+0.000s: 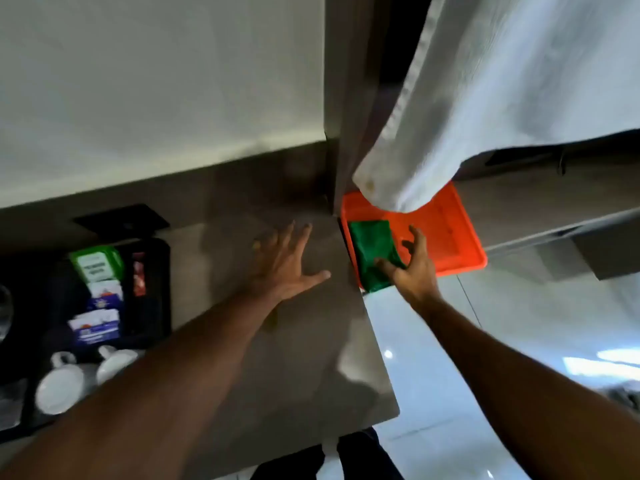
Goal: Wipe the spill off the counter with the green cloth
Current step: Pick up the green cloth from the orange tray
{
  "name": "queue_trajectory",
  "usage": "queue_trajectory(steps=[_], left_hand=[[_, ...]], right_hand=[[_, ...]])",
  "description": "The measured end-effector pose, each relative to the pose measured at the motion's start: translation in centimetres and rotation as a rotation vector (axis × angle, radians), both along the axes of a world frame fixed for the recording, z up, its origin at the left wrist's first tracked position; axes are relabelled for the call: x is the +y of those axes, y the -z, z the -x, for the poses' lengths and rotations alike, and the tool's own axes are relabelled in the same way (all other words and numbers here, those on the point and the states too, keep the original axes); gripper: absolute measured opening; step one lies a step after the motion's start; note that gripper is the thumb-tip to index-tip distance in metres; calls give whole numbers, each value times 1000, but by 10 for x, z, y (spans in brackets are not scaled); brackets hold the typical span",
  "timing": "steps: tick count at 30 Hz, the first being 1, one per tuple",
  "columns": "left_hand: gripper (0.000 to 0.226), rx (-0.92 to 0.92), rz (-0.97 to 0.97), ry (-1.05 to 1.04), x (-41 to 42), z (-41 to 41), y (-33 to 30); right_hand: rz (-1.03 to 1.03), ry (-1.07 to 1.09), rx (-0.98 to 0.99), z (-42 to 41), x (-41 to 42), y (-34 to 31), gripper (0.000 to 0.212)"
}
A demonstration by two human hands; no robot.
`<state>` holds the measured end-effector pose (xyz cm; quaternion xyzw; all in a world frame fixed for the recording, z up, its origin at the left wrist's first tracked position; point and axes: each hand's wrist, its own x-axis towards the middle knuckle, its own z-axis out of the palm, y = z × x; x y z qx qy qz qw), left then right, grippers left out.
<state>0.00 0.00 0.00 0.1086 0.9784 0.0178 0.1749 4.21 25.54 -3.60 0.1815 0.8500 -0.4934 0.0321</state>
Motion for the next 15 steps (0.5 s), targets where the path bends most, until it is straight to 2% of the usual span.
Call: queue_trajectory(steps=[4,7,11,15], left_hand=[[115,-164,52,-6,26,5,38],[118,-199,66,-12,29,1,58],[123,-259,31,-42,28,9,57],[121,-270,15,-43,29,8,55]], right_hand=[[258,95,-130,36,31,30,94],[359,111,-250,57,41,48,87],[434,128,-356,82,52,59,72],[363,121,-458,95,56,65,51]])
